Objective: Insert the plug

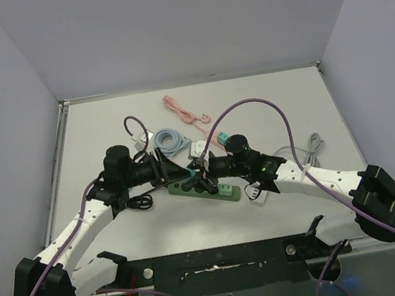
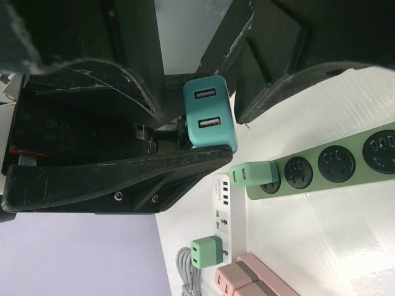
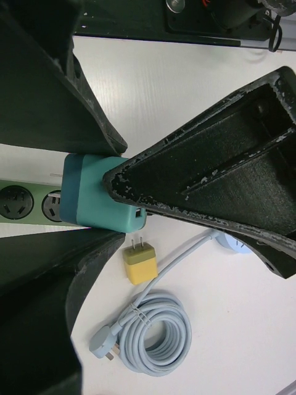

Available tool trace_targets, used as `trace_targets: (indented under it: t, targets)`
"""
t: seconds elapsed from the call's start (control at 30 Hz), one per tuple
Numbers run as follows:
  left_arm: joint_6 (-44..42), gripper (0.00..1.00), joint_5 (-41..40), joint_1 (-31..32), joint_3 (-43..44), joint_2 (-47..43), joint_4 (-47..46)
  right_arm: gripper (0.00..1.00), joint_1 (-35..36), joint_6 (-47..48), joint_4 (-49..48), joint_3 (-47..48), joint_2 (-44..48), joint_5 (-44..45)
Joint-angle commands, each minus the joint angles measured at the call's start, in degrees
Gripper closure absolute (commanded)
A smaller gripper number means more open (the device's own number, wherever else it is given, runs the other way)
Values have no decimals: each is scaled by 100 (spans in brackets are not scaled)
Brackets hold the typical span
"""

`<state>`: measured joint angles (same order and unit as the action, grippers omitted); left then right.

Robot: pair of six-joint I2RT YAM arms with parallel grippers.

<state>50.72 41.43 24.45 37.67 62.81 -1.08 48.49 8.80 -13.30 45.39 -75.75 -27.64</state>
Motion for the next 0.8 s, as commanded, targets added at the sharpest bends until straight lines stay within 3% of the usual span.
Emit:
trace_targets:
  t: [0.0, 0.27, 0.4, 0.43, 0.5, 0.53, 0.63, 0.77]
  targets:
    - [67, 56, 314, 71, 302, 123, -164, 70, 46, 323, -65, 222, -10, -233]
    - [-288, 62, 183, 390, 564, 489, 254, 67, 47, 288, 348, 523, -111, -233]
    - [-404, 82, 234, 412, 636, 529, 33, 58, 33, -143, 500, 521, -34, 95]
    - [-563, 90, 227, 405, 700, 538, 49, 51, 24, -293, 498, 466, 35, 221]
    - [-1048, 100, 102, 391, 828, 528, 115, 38, 16, -635, 509, 276, 215, 590]
    - [-1382, 100, -33, 367, 893, 512, 212, 34, 8, -807, 557, 205, 331, 772]
    - [-2569, 100, -534, 316, 1090, 475, 549, 31, 2, -1431, 599, -89, 784, 1070]
    - [-4509, 100, -575, 315, 1012, 397, 636, 30, -19, -2401, 503, -558, 1495, 1476]
